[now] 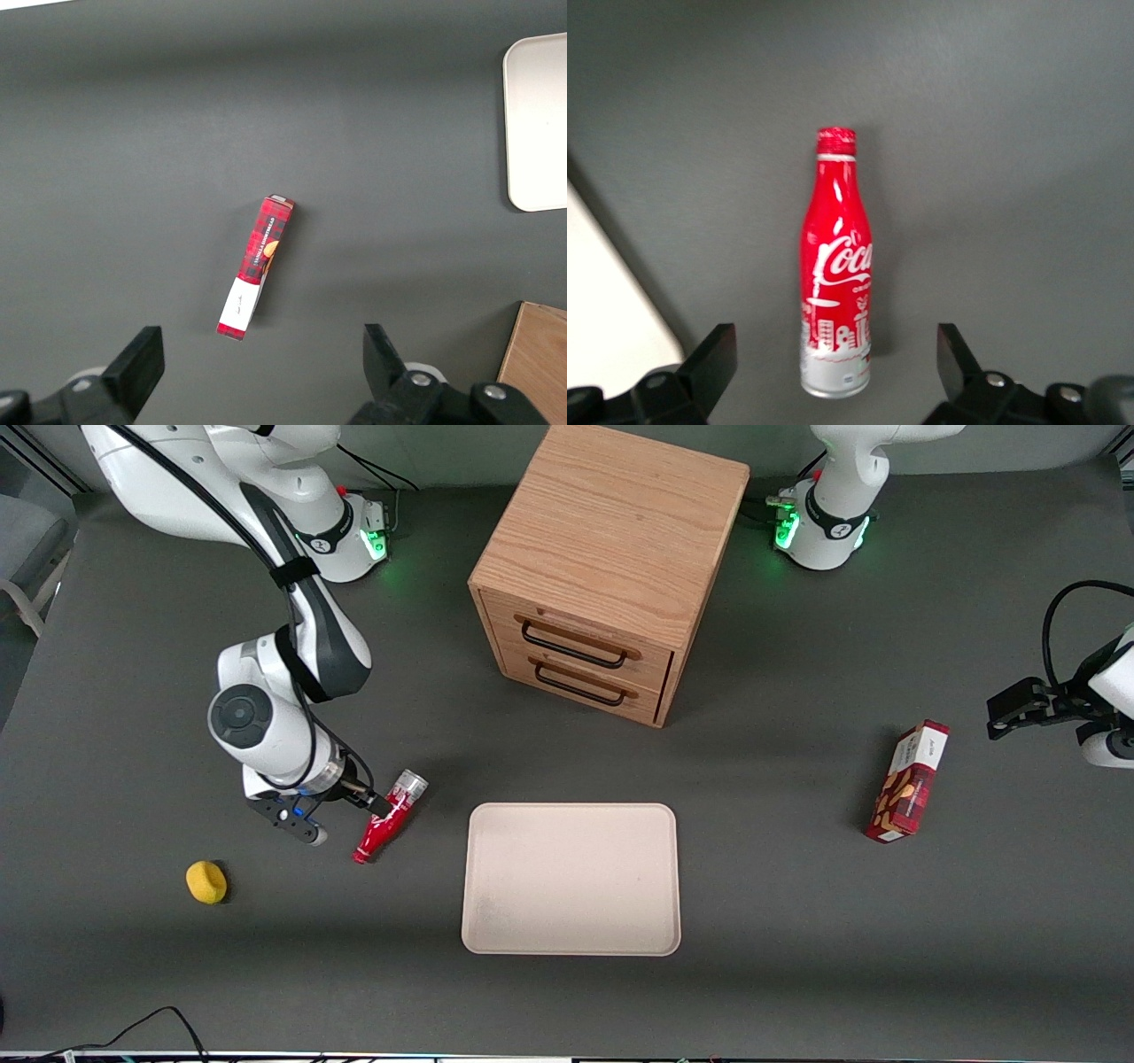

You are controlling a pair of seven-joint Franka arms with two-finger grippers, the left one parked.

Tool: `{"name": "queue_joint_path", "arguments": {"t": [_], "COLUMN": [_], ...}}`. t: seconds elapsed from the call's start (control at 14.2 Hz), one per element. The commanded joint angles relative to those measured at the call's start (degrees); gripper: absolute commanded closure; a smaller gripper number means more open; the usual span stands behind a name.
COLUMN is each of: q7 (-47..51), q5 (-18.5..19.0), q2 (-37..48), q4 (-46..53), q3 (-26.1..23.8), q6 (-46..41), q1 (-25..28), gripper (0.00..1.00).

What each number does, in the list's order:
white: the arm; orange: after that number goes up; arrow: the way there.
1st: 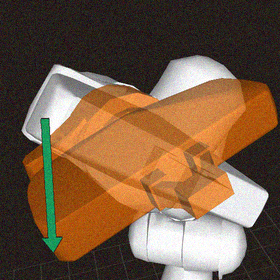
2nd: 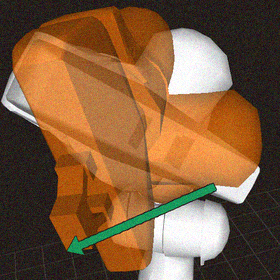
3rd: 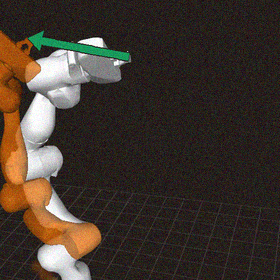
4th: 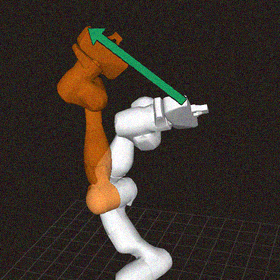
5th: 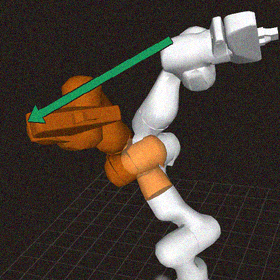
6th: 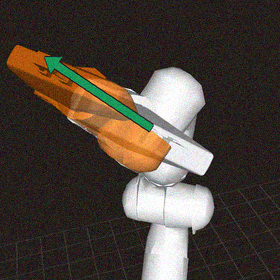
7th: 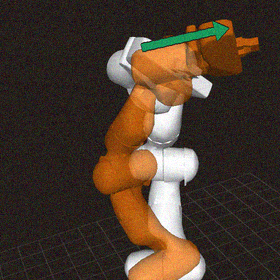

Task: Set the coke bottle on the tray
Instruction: 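Lower the right gripper and close it around the bottle's body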

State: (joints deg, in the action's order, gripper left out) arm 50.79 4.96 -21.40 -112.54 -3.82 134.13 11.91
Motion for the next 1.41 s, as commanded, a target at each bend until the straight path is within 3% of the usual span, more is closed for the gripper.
{"name": "queue_joint_path", "arguments": {"t": [0.0,0.21,1.12,1.34], "q7": [3.1,7.1,11.9,13.5], "q5": [2.8,6.9,10.2,11.4], "q2": [-0.6,-3.7,-12.3,-13.5], "q4": [-2.0,-0.8,5.0,5.8], "q3": [-0.2,-0.2,-0.2,-0.2], "q6": [3.0,4.7,6.1,6.3], "q1": [0.3,0.2,0.6,0.9], "gripper": [0.0,0.0,0.02,0.07]}}
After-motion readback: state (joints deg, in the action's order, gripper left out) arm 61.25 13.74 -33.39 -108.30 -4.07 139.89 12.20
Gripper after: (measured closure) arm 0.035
